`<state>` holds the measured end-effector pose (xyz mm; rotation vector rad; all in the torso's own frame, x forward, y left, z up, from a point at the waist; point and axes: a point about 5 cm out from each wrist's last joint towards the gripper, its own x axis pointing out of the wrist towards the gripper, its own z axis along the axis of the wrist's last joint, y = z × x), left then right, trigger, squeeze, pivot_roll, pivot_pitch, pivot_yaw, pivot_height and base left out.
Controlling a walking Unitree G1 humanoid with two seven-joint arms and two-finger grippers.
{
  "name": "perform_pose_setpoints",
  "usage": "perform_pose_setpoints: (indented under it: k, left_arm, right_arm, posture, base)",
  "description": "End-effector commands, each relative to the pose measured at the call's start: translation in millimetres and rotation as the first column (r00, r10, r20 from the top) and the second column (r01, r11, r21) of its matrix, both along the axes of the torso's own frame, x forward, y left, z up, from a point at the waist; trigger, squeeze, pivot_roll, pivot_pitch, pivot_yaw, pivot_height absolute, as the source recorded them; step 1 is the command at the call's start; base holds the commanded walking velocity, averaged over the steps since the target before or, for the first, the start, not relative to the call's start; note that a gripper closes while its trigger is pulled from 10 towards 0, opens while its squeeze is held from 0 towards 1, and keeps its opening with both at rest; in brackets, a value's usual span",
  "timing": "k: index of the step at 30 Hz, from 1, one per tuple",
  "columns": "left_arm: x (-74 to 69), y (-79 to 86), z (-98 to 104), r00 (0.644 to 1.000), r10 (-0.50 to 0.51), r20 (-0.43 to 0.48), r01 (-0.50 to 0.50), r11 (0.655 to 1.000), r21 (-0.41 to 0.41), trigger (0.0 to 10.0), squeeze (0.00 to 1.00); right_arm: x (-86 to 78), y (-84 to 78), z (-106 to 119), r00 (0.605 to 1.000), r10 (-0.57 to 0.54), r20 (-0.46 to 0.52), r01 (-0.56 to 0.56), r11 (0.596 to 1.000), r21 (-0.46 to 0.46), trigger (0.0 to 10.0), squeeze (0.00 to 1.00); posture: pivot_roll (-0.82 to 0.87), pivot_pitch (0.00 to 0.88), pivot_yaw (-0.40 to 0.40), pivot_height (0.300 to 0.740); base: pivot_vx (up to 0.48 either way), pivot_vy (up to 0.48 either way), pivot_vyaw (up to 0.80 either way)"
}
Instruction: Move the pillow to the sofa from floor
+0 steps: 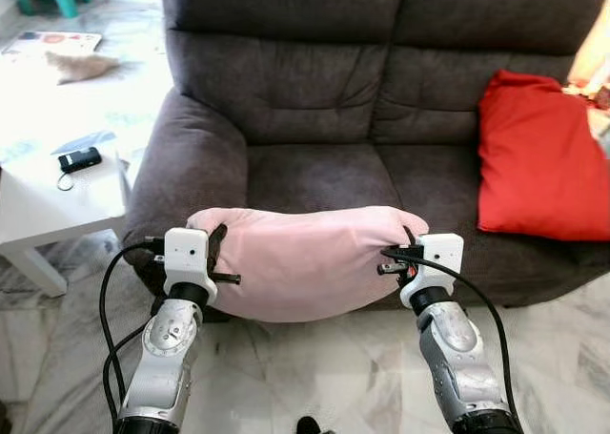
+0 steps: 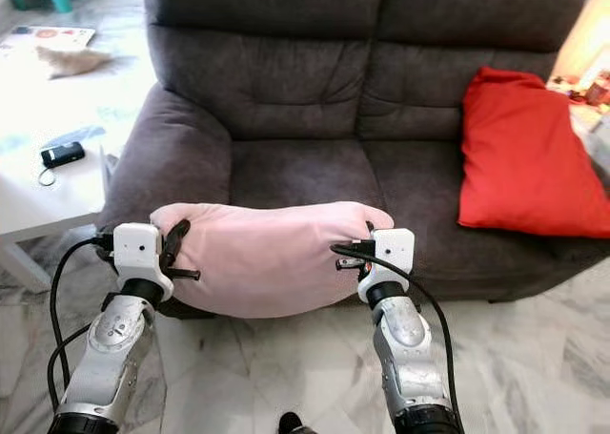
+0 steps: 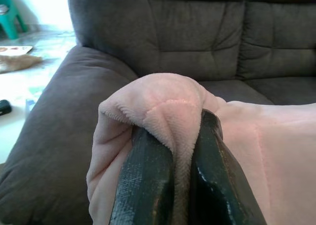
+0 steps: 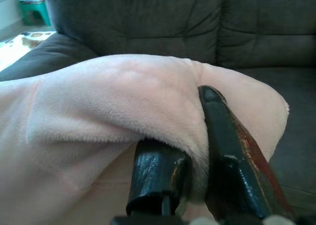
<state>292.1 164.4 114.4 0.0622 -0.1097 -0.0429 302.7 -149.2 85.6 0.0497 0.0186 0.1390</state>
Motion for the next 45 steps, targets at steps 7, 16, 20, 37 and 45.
perform_pose_setpoints:
  k: [7,16,20,37,45]
  left_arm:
    - [0.7,1.9,6.2,0.999,0.016,0.037,-0.016,1.0,-0.008,10.0,0.0]
    - [3.0,5.3,7.9,0.998,0.034,0.043,-0.034,0.999,0.009,10.0,0.0]
    - [2.5,4.6,8.5,0.999,0.03,0.045,-0.031,0.999,0.014,10.0,0.0]
    - [3.2,8.9,13.8,0.996,0.051,0.068,-0.051,0.999,-0.004,10.0,0.0]
    - [3.4,5.4,11.2,0.998,0.026,0.054,-0.026,1.0,-0.008,10.0,0.0]
  right_arm:
    - [6.8,-8.3,18.4,0.996,-0.036,0.08,0.035,0.999,0.012,10.0,0.0]
    - [7.0,-6.0,18.5,0.996,-0.031,0.083,0.031,0.999,0.009,10.0,0.0]
    - [6.6,-5.6,18.5,0.996,-0.027,0.086,0.026,1.0,0.006,10.0,0.0]
    - [5.6,-1.1,20.4,0.993,0.014,0.114,-0.012,1.0,-0.019,10.0,0.0]
    - [4.9,0.0,18.8,0.994,0.022,0.106,-0.019,0.999,-0.029,10.0,0.0]
  posture:
    - [0.0,0.076,-0.078,0.74]
    - [0.0,0.084,-0.077,0.74]
    - [0.0,0.084,-0.078,0.74]
    - [0.0,0.069,-0.069,0.74]
    - [0.0,0.063,-0.066,0.74]
  base:
    - [0.0,0.0,-0.79]
    - [0.0,-0.027,-0.7]
    - [0.0,0.0,0.0]
    - [0.0,0.0,0.27]
    - [0.0,0.0,0.79]
